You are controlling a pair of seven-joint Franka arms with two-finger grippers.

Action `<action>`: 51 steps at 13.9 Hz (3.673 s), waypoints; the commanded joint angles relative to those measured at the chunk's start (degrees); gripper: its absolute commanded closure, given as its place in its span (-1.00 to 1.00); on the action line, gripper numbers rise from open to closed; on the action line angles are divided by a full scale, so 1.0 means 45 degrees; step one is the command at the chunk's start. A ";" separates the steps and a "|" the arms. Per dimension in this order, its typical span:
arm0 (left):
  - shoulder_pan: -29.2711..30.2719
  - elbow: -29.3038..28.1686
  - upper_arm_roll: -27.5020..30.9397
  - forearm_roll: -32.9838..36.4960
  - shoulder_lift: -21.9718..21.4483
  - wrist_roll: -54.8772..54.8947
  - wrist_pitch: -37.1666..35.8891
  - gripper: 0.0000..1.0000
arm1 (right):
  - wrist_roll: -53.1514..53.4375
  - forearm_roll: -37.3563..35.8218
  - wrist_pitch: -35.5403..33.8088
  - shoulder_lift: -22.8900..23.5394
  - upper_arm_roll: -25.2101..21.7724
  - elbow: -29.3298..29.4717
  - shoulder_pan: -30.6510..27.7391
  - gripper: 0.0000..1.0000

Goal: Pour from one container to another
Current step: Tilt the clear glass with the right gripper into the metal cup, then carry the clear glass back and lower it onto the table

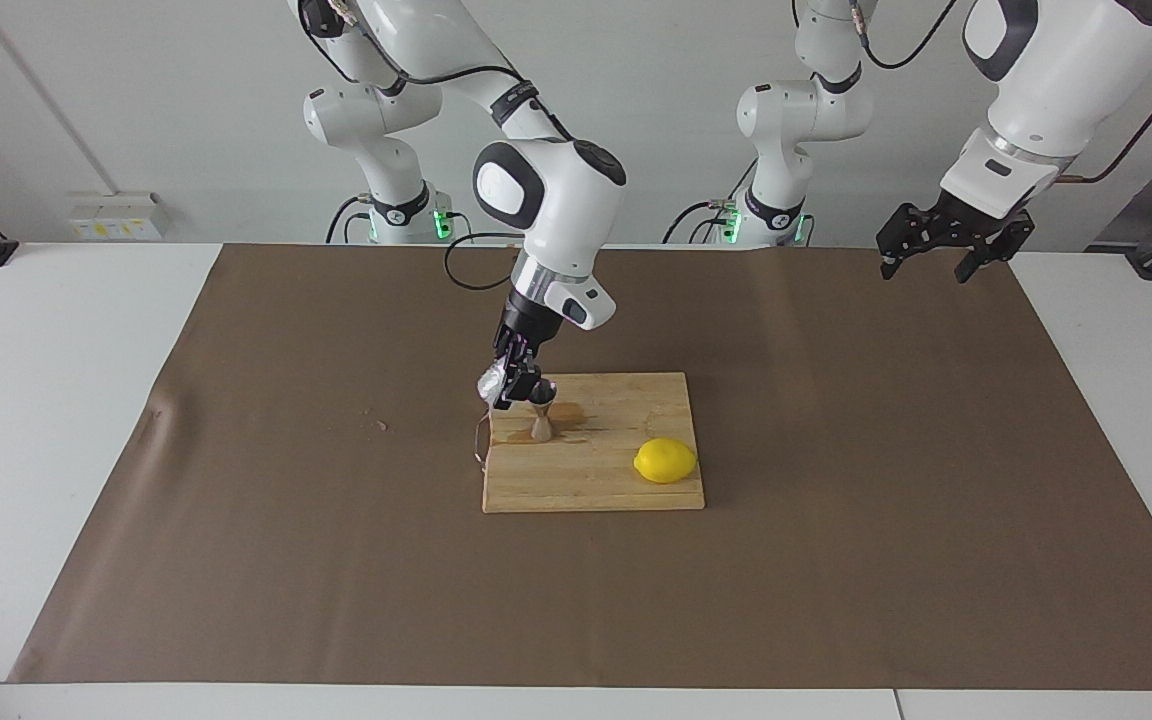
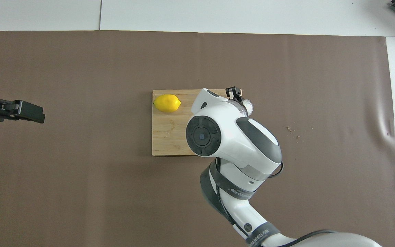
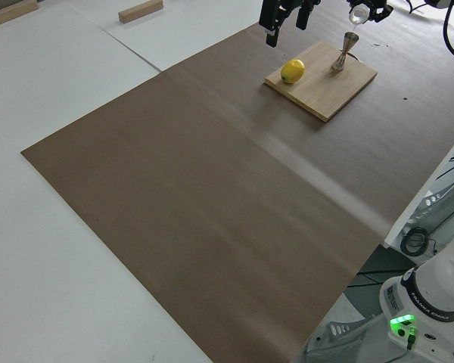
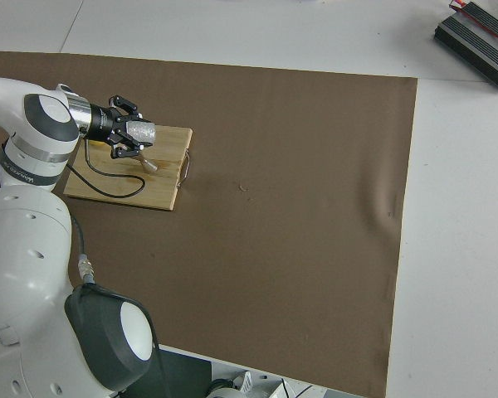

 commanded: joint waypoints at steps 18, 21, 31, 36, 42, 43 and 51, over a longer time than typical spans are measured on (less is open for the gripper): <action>-0.0131 -0.0385 0.0139 -0.0003 -0.0369 -0.0094 -0.0006 -1.00 | -0.0119 -0.1528 -0.1006 -0.0190 0.0057 0.0074 0.0500 1.00; -0.0131 -0.0385 0.0139 -0.0003 -0.0369 -0.0094 -0.0006 -1.00 | -0.0119 -0.1742 -0.1045 -0.0190 0.0076 0.0074 0.0500 1.00; -0.0131 -0.0385 0.0139 -0.0003 -0.0369 -0.0094 -0.0006 -1.00 | -0.0119 -0.1548 -0.1065 -0.0151 0.0096 0.0191 0.0539 1.00; -0.0131 -0.0385 0.0139 0.0016 -0.0369 -0.0094 -0.0006 -1.00 | -0.0100 -0.0416 -0.0987 -0.0150 0.0135 0.0289 0.0325 1.00; -0.0131 -0.0385 0.0139 -0.0003 -0.0369 -0.0094 -0.0006 -1.00 | -0.0295 0.1223 -0.0850 -0.0267 0.0116 0.0445 -0.0124 1.00; -0.0131 -0.0385 0.0139 -0.0003 -0.0369 -0.0094 -0.0006 -1.00 | -0.0295 0.1399 -0.0850 -0.0287 0.0115 0.0445 -0.0241 1.00; -0.0131 -0.0385 0.0139 -0.0003 -0.0369 -0.0094 -0.0006 -1.00 | -0.2852 0.4251 -0.0327 -0.0307 0.0115 0.0231 -0.2231 1.00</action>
